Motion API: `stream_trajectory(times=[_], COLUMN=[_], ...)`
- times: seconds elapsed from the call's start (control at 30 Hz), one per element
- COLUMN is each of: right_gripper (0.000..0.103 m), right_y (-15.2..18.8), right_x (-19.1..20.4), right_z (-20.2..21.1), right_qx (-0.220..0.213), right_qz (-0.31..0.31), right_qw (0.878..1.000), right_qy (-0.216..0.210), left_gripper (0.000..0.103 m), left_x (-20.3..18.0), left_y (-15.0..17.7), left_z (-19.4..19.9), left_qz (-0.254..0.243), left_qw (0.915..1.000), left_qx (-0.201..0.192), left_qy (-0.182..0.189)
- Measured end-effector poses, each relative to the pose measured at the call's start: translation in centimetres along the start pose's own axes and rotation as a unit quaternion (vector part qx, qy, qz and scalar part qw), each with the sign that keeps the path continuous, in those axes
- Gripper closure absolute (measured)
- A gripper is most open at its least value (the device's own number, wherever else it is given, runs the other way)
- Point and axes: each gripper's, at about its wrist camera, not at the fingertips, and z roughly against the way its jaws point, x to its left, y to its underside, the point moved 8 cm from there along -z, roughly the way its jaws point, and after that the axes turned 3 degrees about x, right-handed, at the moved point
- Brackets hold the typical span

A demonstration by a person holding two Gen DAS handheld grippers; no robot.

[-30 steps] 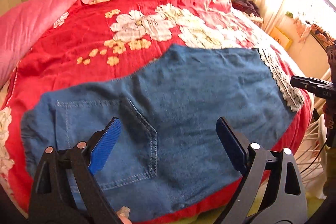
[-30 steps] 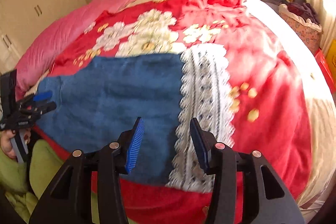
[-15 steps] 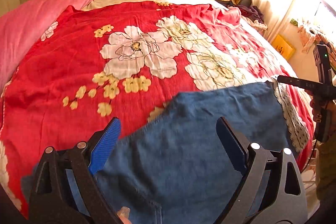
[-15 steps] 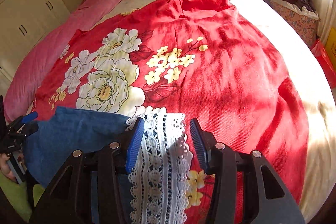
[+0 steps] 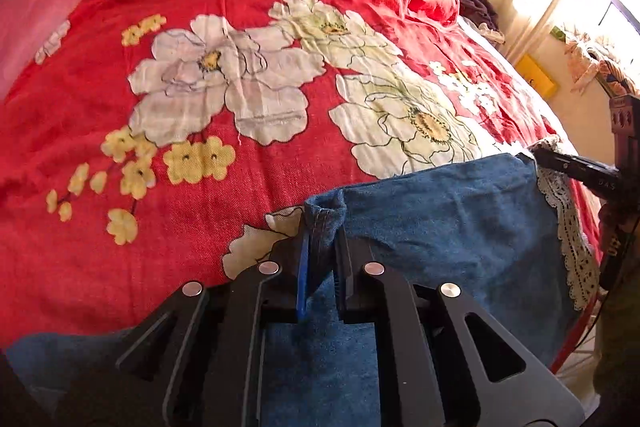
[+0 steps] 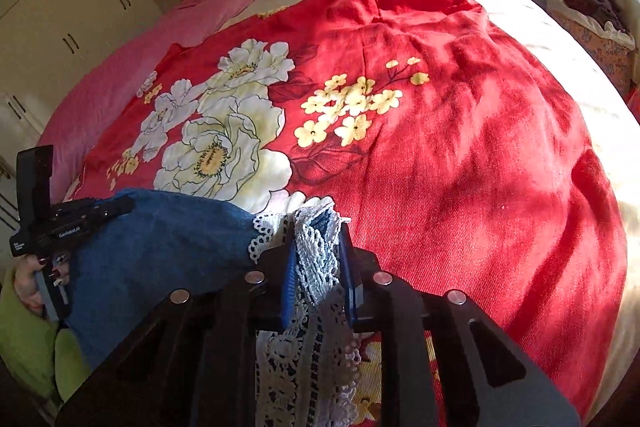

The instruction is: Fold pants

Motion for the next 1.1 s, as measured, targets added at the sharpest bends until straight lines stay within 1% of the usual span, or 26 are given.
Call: stream_trajectory(times=[0.07,0.17,0.2,0.27,0.33,0.4,0.53,0.57,0.6,0.63,0.7,0.73,0.8,0.87,0.9,1.0,1.1], right_gripper=[0.087,0.087,0.087,0.087,0.087,0.086,0.082,0.079,0.068,0.061,0.058,0.053,0.051,0.051,0.051,0.051,0.051], right_y=[-1.2,-2.7,-2.9,-2.6,-1.7,-0.8,-0.9,-0.9,-1.0,-1.1,-1.1,-0.9,0.0,1.4,2.2,5.1,7.5], right_x=[0.3,0.1,-0.1,-0.5,-1.1,-1.8,-2.1,-2.1,-2.1,-2.0,-1.7,-1.5,-1.4,-1.1,-0.9,-0.6,-0.6], right_z=[1.6,1.8,1.4,-0.1,-2.0,-3.3,-3.0,-2.6,-1.9,-0.8,1.7,3.1,5.3,6.9,7.4,8.7,9.3], right_qx=[-0.027,-0.038,-0.036,-0.019,0.006,0.017,0.011,0.010,0.006,-0.002,-0.028,-0.042,-0.058,-0.062,-0.061,-0.054,-0.039], right_qz=[0.014,0.036,0.042,0.062,0.068,0.060,0.047,0.043,0.039,0.037,0.029,0.021,0.007,-0.003,-0.007,-0.022,-0.035], right_qw=[1.000,0.998,0.997,0.995,0.994,0.994,0.995,0.995,0.995,0.994,0.995,0.995,0.995,0.995,0.996,0.996,0.997], right_qy=[0.008,0.035,0.046,0.073,0.088,0.089,0.086,0.088,0.095,0.101,0.096,0.088,0.081,0.074,0.070,0.063,0.056], left_gripper=[0.099,0.100,0.100,0.100,0.100,0.099,0.094,0.087,0.080,0.077,0.060,0.057,0.049,0.044,0.040,0.036,0.031], left_x=[-0.4,-1.0,-1.0,-0.8,-0.3,-0.1,-0.1,0.0,0.3,0.6,0.9,1.2,1.5,1.8,1.8,2.0,2.2], left_y=[-1.0,-2.0,-2.1,-1.9,-1.2,-0.9,-0.9,-0.8,-0.7,-0.6,-0.4,-0.1,0.4,1.1,1.4,3.1,4.8], left_z=[1.0,0.9,0.5,-1.0,-2.4,-3.0,-2.6,-2.4,-1.8,-1.1,0.6,1.7,3.7,5.7,6.5,8.9,10.2], left_qz=[-0.018,-0.035,-0.038,-0.040,-0.033,-0.033,-0.037,-0.034,-0.027,-0.020,-0.009,-0.005,0.003,0.014,0.017,0.026,0.032], left_qw=[0.9994,0.9981,0.9978,0.9973,0.9977,0.9978,0.9975,0.9976,0.9978,0.9981,0.9983,0.9980,0.9973,0.9968,0.9965,0.9951,0.9950], left_qx=[-0.023,-0.030,-0.027,-0.017,-0.003,-0.003,-0.008,-0.010,-0.013,-0.017,-0.029,-0.037,-0.052,-0.066,-0.072,-0.089,-0.090], left_qy=[-0.020,-0.041,-0.047,-0.059,-0.059,-0.058,-0.060,-0.060,-0.059,-0.056,-0.050,-0.052,-0.052,-0.042,-0.040,-0.035,-0.028])
